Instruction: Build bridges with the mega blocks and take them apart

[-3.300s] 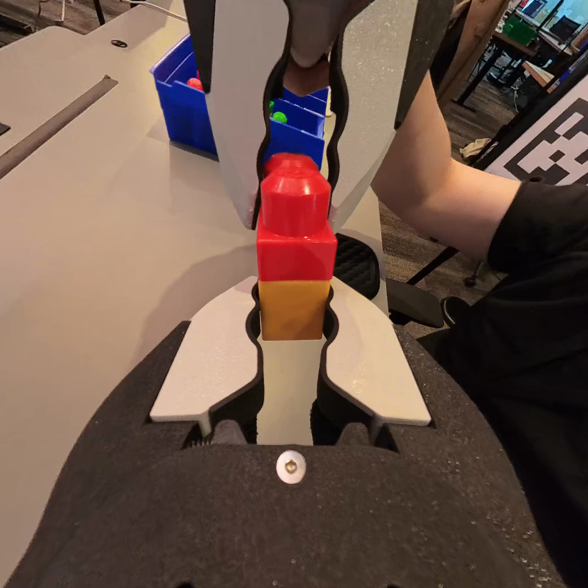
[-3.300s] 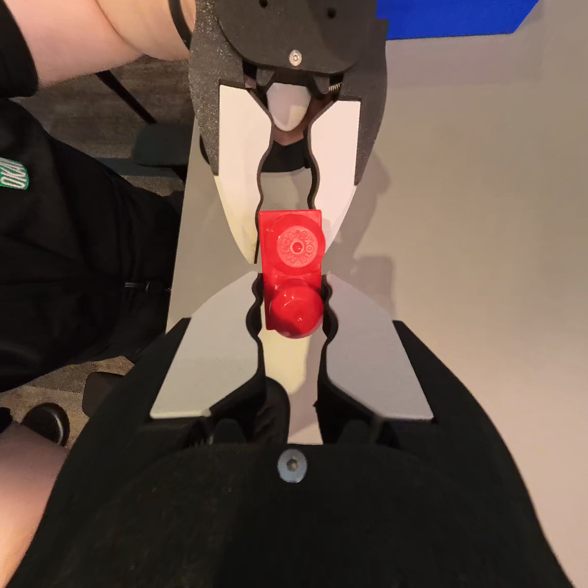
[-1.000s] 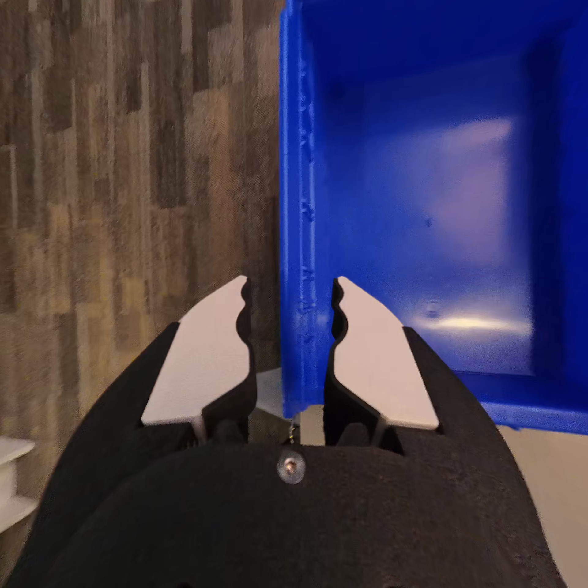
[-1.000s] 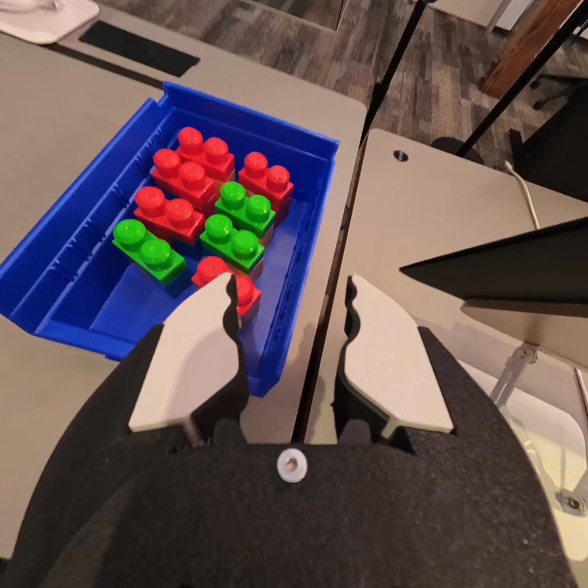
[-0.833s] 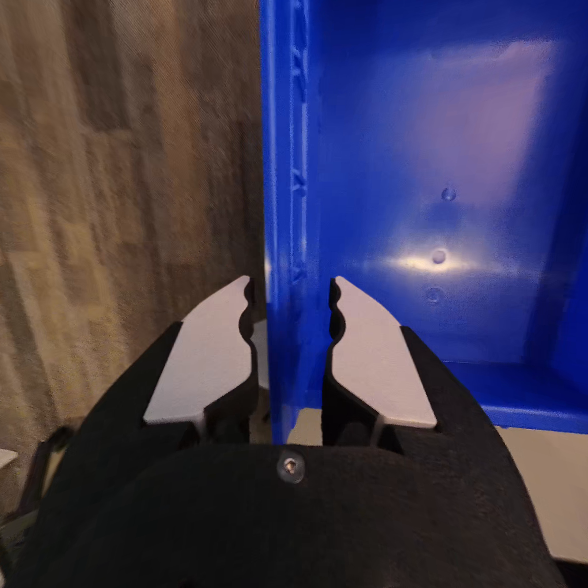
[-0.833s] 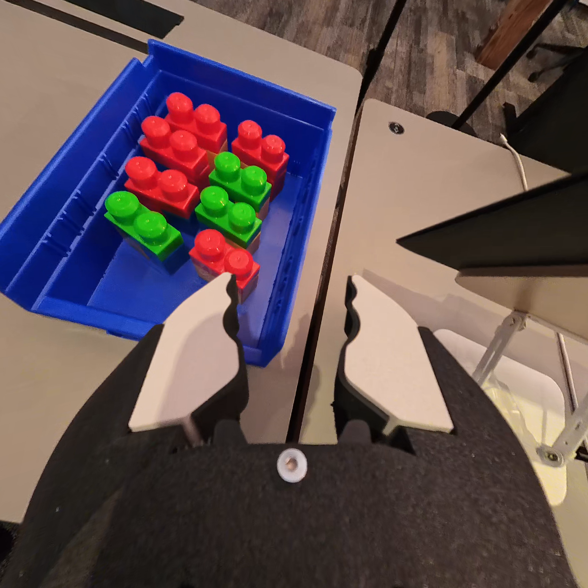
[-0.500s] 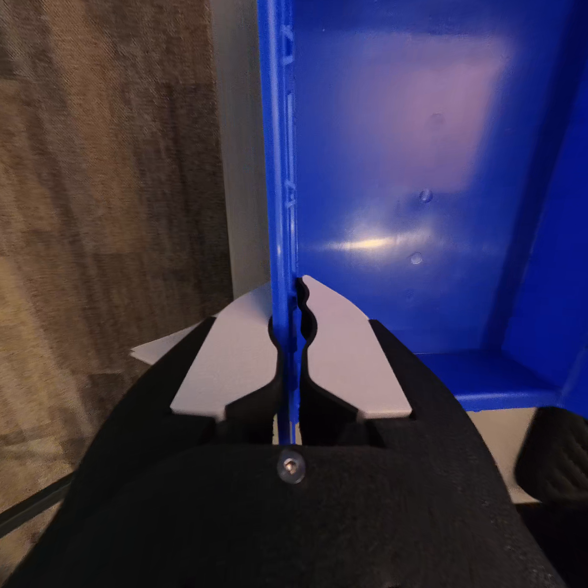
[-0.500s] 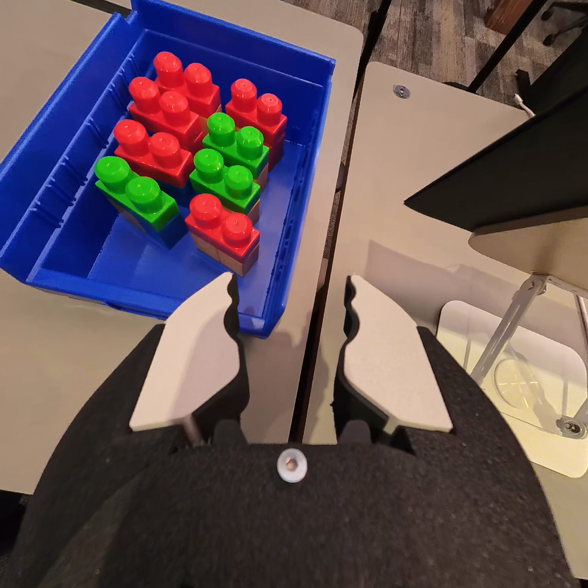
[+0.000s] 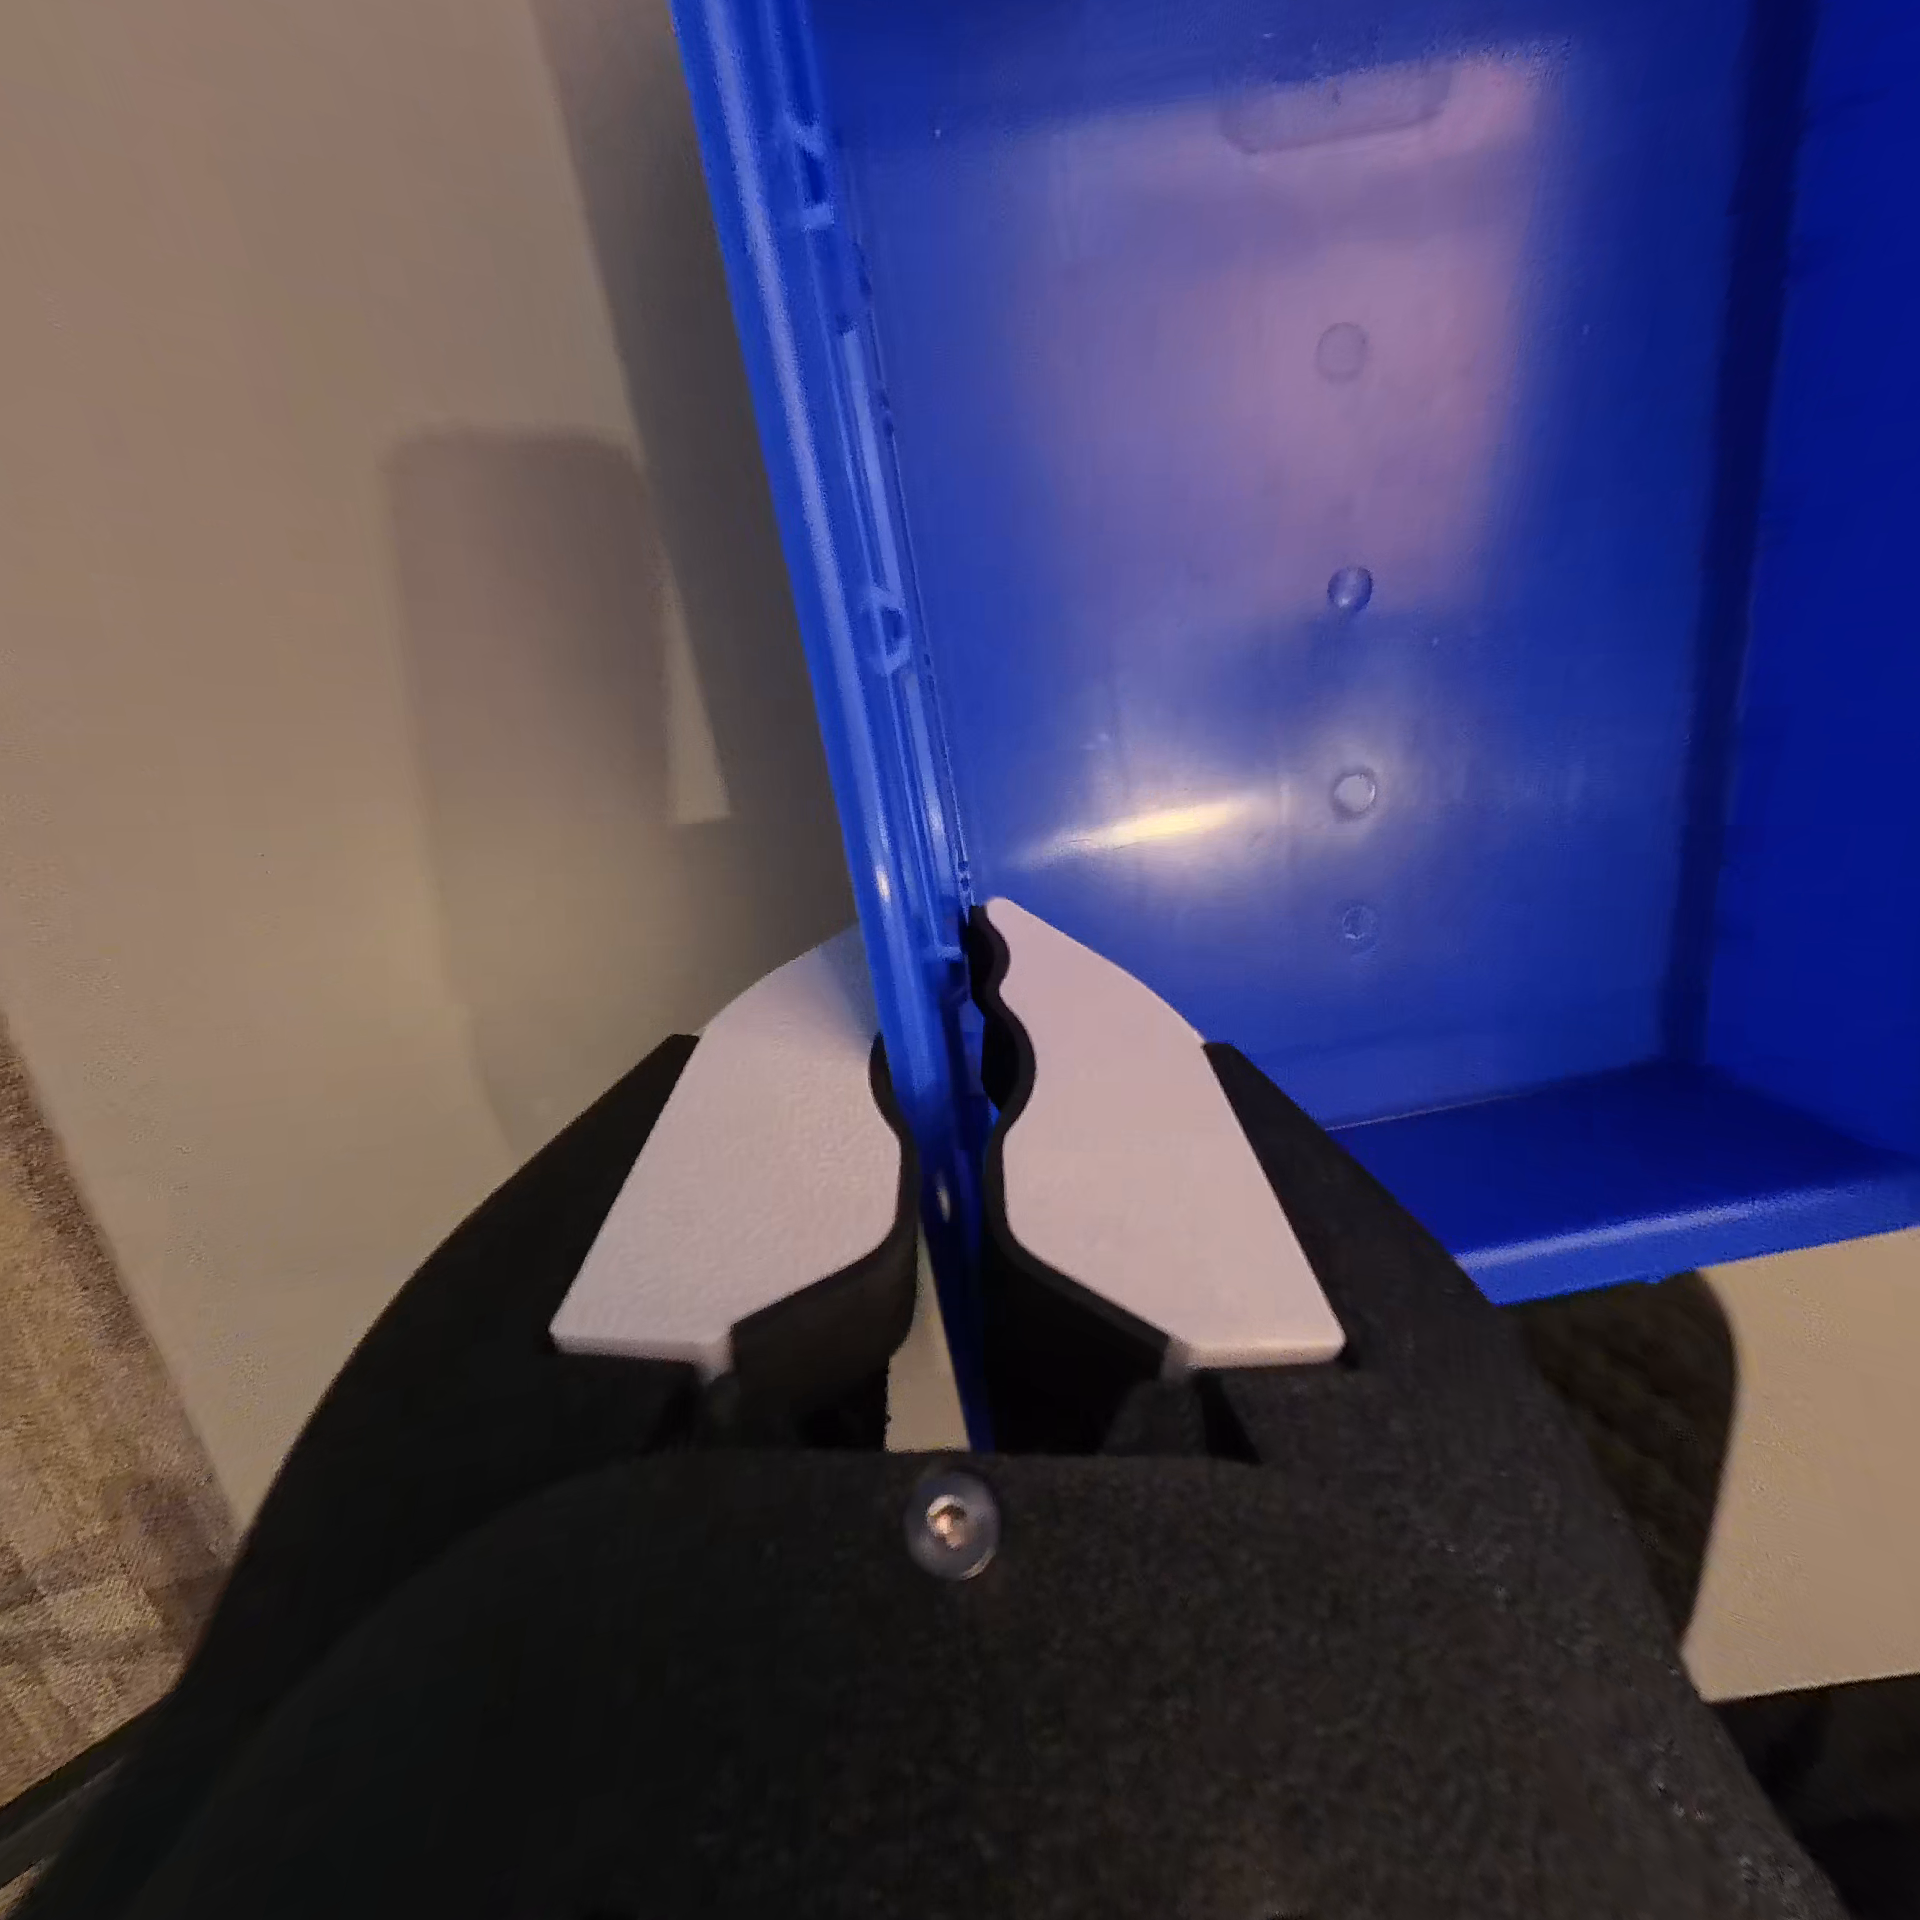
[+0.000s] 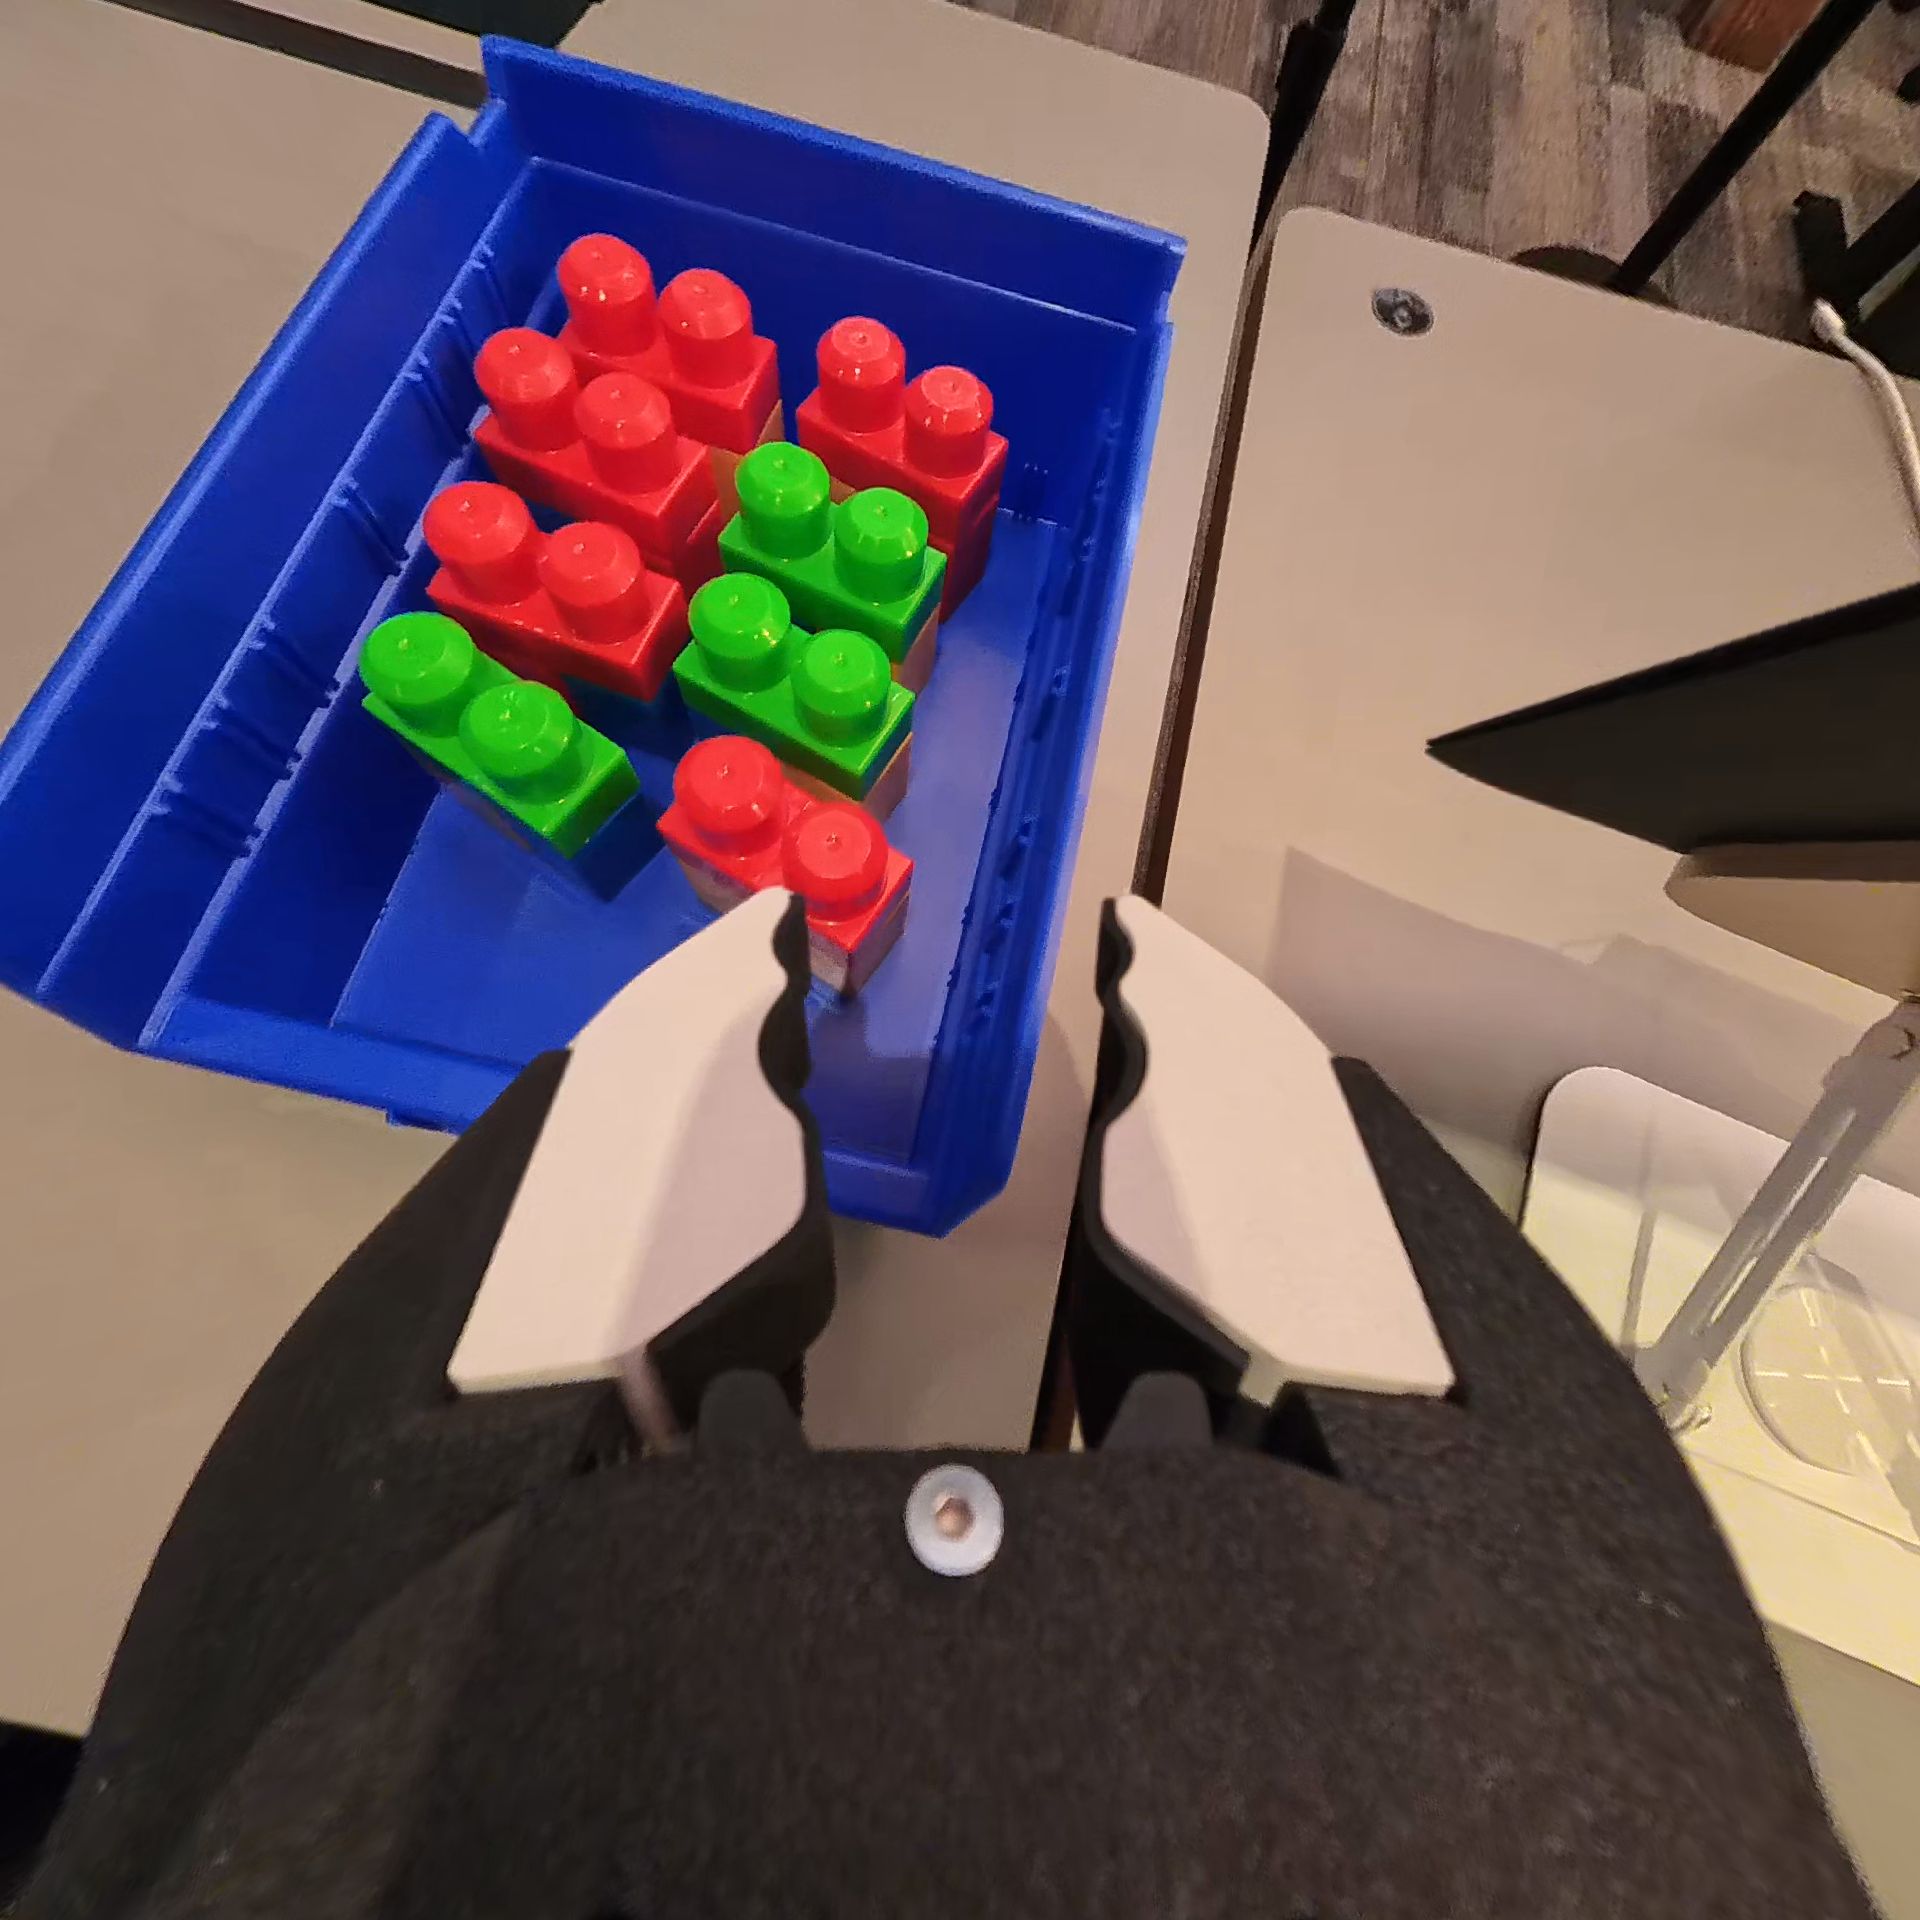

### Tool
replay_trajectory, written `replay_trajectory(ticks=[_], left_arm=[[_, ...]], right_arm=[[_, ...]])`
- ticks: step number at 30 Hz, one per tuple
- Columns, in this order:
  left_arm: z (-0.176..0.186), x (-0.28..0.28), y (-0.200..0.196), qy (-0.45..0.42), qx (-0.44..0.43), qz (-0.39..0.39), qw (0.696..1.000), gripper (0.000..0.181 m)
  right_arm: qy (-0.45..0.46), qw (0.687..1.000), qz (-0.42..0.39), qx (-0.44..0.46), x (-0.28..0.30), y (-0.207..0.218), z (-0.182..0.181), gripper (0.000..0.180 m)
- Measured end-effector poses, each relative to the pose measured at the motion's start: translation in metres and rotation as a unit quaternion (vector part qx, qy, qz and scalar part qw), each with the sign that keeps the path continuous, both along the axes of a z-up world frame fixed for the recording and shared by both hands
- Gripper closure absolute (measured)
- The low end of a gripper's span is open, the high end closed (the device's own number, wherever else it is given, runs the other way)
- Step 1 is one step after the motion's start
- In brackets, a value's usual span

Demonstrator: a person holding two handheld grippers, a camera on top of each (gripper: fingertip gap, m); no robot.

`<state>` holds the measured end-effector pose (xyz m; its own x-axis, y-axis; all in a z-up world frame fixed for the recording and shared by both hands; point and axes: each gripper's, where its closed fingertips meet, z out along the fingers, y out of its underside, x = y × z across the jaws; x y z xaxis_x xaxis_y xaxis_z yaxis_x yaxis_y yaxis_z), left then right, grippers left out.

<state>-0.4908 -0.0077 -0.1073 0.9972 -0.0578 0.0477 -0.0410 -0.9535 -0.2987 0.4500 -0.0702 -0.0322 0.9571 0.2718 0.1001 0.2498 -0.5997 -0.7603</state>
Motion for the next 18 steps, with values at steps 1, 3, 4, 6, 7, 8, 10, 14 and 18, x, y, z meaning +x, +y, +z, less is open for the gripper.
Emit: replay_trajectory(ticks=[1,3,4,6,7,8,10,14,18], left_arm=[[0.0,0.013,0.001,-0.005,0.001,-0.002,1.0,0.174],[0.0,0.041,0.006,-0.026,0.013,-0.007,1.0,0.175],[-0.001,0.054,0.007,-0.04,0.018,-0.007,0.999,0.174],[-0.001,0.076,0.008,-0.045,0.022,-0.01,0.999,0.174],[-0.001,0.084,0.006,-0.037,0.021,-0.015,0.999,0.174],[-0.001,0.092,0.005,-0.028,0.021,-0.019,0.999,0.174],[-0.002,0.107,0.002,-0.023,0.018,-0.025,0.999,0.174],[-0.002,0.138,-0.003,-0.033,0.021,-0.028,0.999,0.174],[-0.003,0.168,-0.006,-0.036,0.027,-0.044,0.998,0.174]], right_arm=[[0.002,1.0,-0.009,-0.007,0.001,0.003,0.0,0.13],[0.024,0.999,-0.021,-0.019,0.0,0.011,0.002,0.131],[0.041,0.999,-0.02,-0.025,-0.003,0.015,0.004,0.131],[0.056,0.997,-0.029,-0.039,-0.001,0.025,0.008,0.131],[0.06,0.996,-0.036,-0.048,0.001,0.029,0.009,0.132],[0.07,0.995,-0.037,-0.063,0.001,0.033,0.009,0.134],[0.094,0.99,-0.041,-0.096,-0.001,0.042,0.005,0.135],[0.056,0.982,-0.063,-0.17,0.011,0.06,-0.02,0.136],[0.056,0.967,-0.073,-0.236,0.006,0.078,-0.048,0.139]])
